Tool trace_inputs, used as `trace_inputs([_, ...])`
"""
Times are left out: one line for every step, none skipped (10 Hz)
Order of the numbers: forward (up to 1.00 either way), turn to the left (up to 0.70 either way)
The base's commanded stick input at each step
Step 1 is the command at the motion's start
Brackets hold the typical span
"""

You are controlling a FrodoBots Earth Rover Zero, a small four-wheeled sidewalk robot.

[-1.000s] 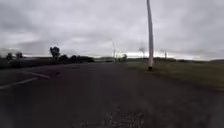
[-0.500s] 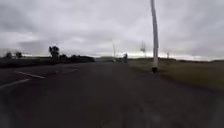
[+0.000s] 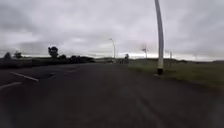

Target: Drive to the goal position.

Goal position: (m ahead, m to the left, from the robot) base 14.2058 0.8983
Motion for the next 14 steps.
trace_inputs([1.0, 0.0])
trace_inputs([1.0, 0.0])
trace_inputs([1.0, 0.0])
trace_inputs([1.0, 0.0])
trace_inputs([1.0, 0.0])
trace_inputs([1.0, 0.0])
trace_inputs([1.0, 0.0])
trace_inputs([1.0, 0.0])
trace_inputs([1.0, 0.0])
trace_inputs([1.0, 0.0])
trace_inputs([1.0, 0.0])
trace_inputs([1.0, 0.0])
trace_inputs([1.0, 0.0])
trace_inputs([1.0, 0.0])
